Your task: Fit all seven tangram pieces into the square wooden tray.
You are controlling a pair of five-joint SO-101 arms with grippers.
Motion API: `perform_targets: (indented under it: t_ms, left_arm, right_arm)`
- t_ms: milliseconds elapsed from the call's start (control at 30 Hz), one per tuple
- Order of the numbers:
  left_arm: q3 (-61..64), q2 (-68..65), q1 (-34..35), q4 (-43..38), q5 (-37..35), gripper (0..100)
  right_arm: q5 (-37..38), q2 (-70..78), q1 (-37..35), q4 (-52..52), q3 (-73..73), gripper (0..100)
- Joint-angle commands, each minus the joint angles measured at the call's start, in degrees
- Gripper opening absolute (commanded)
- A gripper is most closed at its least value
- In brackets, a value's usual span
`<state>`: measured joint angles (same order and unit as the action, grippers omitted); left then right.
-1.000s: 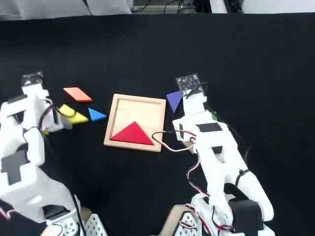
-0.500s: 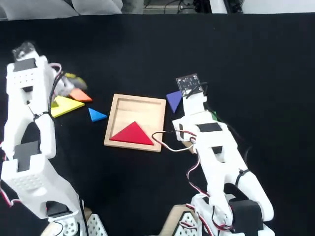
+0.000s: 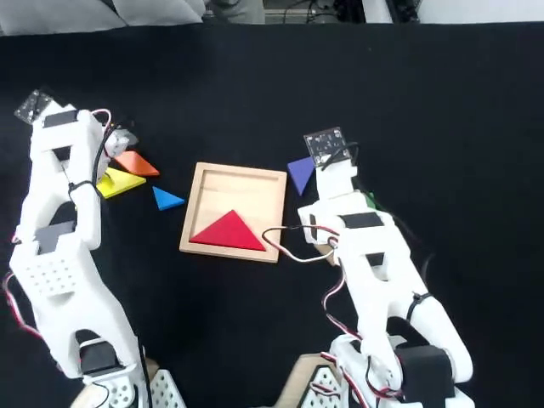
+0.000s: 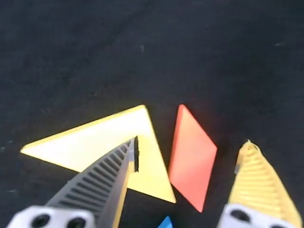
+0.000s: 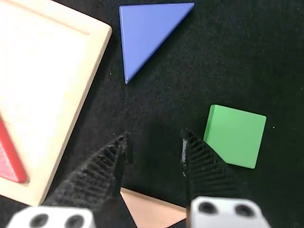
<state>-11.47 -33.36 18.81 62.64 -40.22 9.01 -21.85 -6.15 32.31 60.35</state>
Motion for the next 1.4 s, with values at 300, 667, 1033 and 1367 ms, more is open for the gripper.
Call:
perform_targets:
  t_ms: [300,667,1033,1367]
  left_arm:
    - [-8.9,-3.2,-4.0,-1.8,-0.5,34]
    - [-10.1,-6.5,-5.1,10.6,8.3,34]
    - [-15.9,-7.1,-1.4,33.9,33.8,33]
    - [-14.3,-5.9,16.4,38.3,44.8,33]
  right_arm:
    - [0.5,-2.1,0.6,-1.0,-0.5,16.6]
    - [0.5,-2.1,0.6,-1.0,-0.6,16.6]
    - [0.5,-2.1,0.6,-1.0,-0.6,16.6]
    - [0.5,-2.1,0.6,-1.0,-0.6,16.6]
